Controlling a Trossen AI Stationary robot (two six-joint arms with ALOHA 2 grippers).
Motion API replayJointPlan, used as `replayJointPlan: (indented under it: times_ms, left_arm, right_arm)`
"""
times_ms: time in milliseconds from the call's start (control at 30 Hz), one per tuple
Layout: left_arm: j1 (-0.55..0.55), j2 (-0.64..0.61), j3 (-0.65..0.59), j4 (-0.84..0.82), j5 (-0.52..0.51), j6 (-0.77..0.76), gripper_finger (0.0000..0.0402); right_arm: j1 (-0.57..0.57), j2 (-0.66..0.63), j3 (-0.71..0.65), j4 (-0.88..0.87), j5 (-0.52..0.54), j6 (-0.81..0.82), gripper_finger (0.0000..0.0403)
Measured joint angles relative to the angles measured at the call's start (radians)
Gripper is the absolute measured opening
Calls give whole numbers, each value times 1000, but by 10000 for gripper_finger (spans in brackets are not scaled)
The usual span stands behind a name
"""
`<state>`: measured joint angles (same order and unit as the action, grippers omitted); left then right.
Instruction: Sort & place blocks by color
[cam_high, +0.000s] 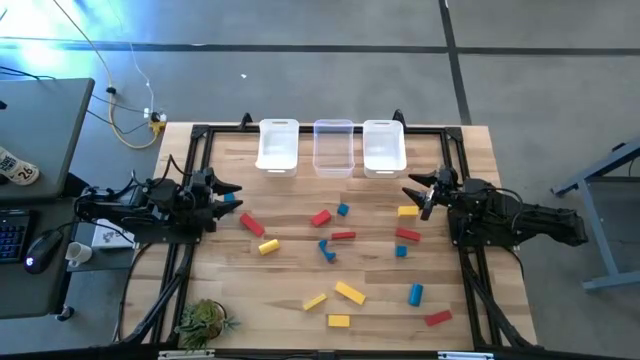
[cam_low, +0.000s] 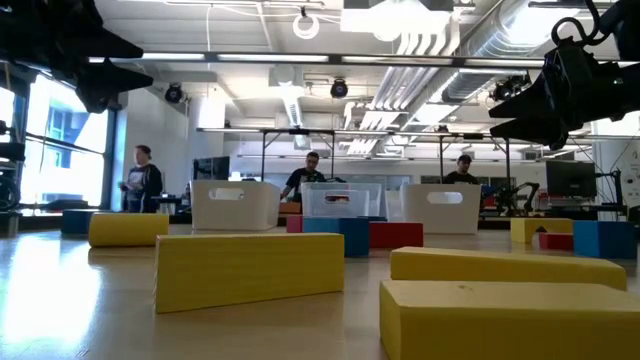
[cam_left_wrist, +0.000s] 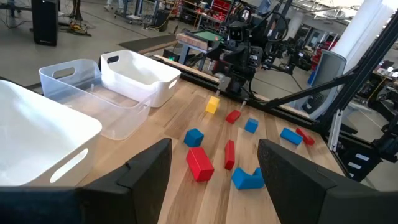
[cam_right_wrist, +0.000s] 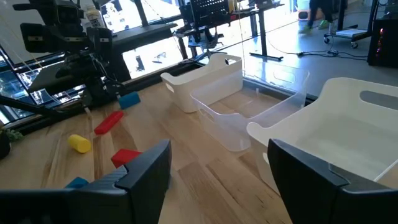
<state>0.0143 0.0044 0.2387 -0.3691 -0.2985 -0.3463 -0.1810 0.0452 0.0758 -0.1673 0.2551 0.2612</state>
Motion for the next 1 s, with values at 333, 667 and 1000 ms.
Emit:
replayJointPlan:
  times_ms: [333, 667, 1000]
  left_arm:
    - [0, 0, 0, 0, 0, 0, 229]
    - [0, 0, 0, 3, 0, -5, 229]
    - [0, 0, 0, -4, 3, -52, 229]
  right_arm:
    - [0, 0, 0, 0, 0, 0, 255]
    - [0, 0, 0, 0, 0, 0, 255]
    - [0, 0, 0, 0, 0, 0, 255]
